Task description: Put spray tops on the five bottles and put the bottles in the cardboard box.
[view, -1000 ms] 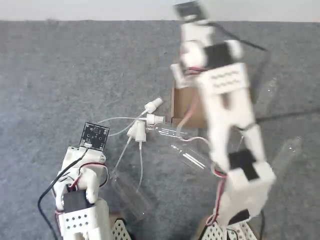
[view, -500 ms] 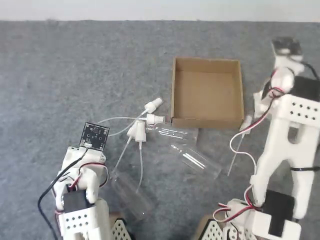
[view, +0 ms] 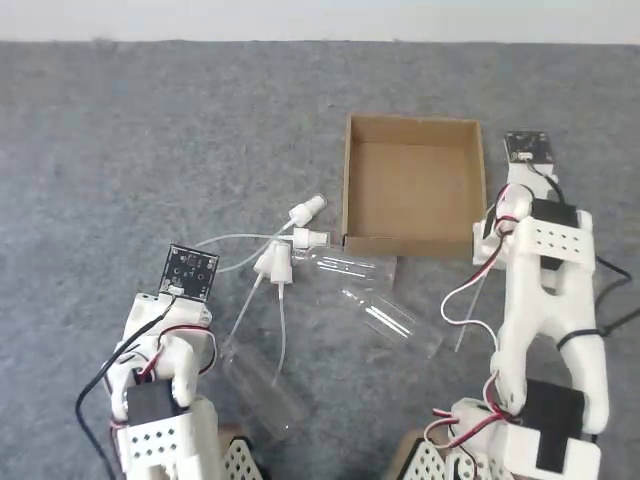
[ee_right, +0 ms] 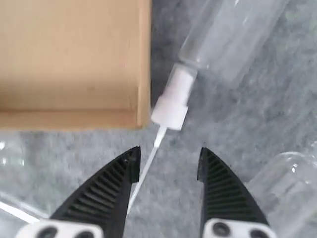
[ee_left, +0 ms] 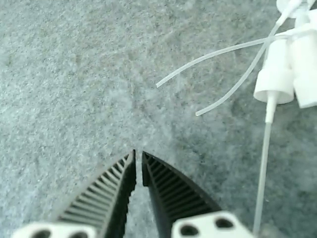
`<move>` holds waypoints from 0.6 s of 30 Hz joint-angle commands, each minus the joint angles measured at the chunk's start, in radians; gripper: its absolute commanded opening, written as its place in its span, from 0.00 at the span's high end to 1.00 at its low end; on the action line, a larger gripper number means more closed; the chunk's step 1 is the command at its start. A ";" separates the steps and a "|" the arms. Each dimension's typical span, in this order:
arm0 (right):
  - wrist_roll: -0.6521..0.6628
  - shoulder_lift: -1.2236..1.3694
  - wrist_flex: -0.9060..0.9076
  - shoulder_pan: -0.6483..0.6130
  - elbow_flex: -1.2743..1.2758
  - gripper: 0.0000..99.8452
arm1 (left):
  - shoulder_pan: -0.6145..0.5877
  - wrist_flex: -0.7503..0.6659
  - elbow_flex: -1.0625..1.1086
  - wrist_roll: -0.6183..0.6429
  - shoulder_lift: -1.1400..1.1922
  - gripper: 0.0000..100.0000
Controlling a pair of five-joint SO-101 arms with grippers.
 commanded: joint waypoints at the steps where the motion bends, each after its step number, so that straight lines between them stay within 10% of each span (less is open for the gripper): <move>1: -0.035 -0.008 -0.053 -0.005 -0.005 0.84 | 0.002 0.003 -0.012 -0.009 0.005 0.99; 18: -0.107 0.337 -0.099 0.028 -0.161 0.82 | 0.002 0.003 -0.012 -0.009 0.005 0.99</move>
